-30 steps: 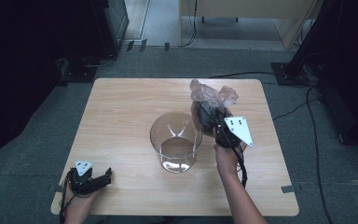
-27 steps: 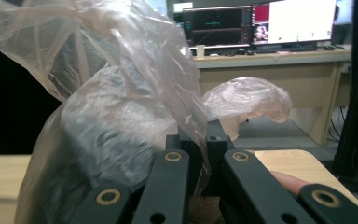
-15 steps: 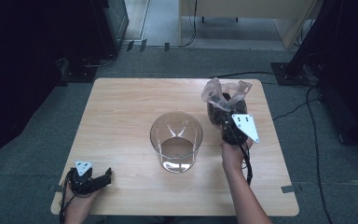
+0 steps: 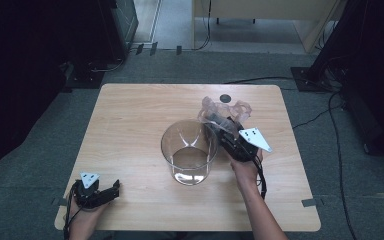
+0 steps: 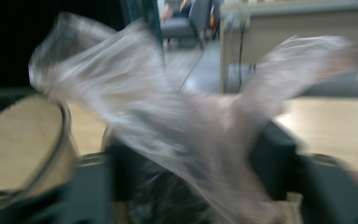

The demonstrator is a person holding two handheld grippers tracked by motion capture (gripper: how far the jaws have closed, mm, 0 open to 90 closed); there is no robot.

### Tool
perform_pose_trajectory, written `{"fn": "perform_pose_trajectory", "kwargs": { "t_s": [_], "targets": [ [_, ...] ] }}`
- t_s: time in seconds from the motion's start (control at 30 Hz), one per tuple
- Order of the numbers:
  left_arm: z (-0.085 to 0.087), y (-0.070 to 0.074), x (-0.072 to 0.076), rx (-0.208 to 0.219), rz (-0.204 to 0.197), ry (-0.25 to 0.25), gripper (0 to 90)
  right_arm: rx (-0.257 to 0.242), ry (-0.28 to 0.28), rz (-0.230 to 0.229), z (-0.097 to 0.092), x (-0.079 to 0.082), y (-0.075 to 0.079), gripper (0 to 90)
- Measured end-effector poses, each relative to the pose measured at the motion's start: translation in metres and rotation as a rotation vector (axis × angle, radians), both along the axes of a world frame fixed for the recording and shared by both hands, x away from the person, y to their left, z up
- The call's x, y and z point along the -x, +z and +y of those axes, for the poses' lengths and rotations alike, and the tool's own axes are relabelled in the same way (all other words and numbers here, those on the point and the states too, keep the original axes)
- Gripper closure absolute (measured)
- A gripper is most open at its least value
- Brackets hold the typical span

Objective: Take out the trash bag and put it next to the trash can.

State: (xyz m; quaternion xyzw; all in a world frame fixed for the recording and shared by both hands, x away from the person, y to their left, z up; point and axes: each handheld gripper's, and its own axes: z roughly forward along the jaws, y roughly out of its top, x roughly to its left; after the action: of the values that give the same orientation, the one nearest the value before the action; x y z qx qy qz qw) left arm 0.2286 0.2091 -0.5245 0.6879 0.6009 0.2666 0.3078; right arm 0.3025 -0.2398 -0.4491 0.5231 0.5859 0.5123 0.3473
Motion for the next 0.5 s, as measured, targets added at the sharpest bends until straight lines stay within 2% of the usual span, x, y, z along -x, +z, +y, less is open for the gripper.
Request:
{"fn": "perform_pose_trajectory", "kwargs": {
  "t_s": [0.1, 0.17, 0.37, 0.5],
  "targets": [
    [0.000, 0.000, 0.000, 0.000, 0.000, 0.000, 10.7, 0.027, 0.007, 0.052, -0.007, 0.003, -0.006, 17.8],
    [0.000, 0.000, 0.000, -0.001, 0.001, -0.001, 10.7, 0.022, -0.006, 0.075, -0.013, 0.006, -0.008, 16.7],
    [0.000, 0.000, 0.000, -0.002, 0.002, -0.001, 10.7, 0.020, -0.001, 0.091, -0.025, 0.018, -0.013, 13.9],
    [0.000, 0.000, 0.000, -0.001, 0.001, -0.001, 10.7, 0.003, 0.039, 0.118, -0.036, 0.028, -0.018, 10.4]
  ]
}}
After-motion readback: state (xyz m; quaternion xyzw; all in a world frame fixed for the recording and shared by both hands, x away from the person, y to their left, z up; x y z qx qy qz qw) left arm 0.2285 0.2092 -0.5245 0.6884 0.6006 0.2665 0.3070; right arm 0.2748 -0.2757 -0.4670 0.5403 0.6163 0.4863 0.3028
